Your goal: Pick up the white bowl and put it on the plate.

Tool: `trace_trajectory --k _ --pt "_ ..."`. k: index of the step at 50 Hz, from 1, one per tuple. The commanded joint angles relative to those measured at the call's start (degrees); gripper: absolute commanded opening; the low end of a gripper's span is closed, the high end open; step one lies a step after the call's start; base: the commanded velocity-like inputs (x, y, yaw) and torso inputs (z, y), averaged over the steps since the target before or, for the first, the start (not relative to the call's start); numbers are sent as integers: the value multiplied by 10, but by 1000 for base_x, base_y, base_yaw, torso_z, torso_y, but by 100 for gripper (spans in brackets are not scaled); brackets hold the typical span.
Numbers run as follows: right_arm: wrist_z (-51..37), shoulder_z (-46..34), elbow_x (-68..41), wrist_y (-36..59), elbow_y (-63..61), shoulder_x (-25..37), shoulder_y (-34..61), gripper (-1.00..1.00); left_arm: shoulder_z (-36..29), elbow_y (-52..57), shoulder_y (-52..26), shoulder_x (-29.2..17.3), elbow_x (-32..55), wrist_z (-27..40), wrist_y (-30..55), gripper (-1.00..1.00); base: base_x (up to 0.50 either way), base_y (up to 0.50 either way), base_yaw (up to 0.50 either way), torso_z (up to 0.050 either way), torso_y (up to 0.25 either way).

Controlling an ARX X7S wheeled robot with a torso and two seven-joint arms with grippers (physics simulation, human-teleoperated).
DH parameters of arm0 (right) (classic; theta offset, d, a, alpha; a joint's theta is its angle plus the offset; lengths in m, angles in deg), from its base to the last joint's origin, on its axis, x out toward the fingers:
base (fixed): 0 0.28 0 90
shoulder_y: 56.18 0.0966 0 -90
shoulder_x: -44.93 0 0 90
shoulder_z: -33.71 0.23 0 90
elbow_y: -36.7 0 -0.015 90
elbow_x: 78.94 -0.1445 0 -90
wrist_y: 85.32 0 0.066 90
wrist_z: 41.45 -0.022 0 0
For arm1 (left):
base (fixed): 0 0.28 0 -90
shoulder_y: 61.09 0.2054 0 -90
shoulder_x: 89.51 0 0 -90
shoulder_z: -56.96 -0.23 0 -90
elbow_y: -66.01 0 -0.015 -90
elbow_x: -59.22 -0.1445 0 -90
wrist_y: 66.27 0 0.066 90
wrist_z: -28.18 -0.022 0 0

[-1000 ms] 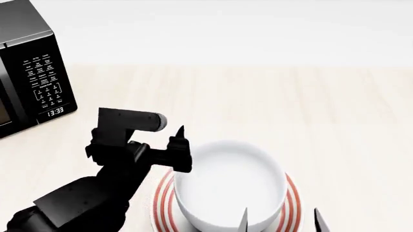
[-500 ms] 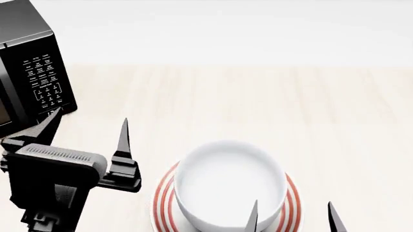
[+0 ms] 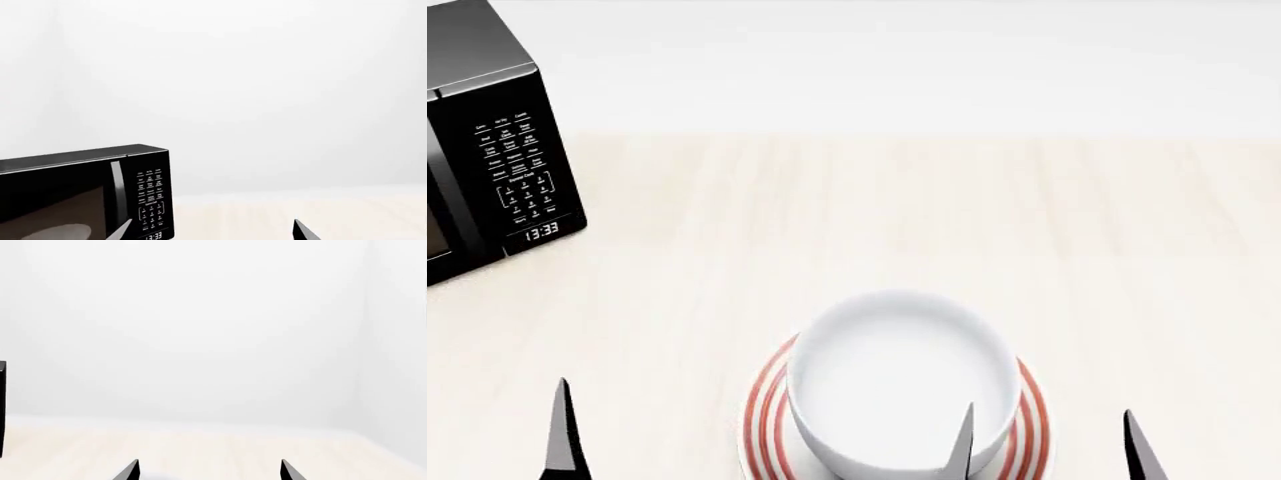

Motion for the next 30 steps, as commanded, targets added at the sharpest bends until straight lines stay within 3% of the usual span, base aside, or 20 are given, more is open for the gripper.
trace_trajectory --k 1,30 --pt "-8 -1 3 20 -39 6 -1 100 1 60 47 -39 -69 52 -1 100 0 0 0 0 0" --pt "-26 -10 11 82 -161 20 6 100 51 215 77 -81 -129 58 98 100 0 0 0 0 0"
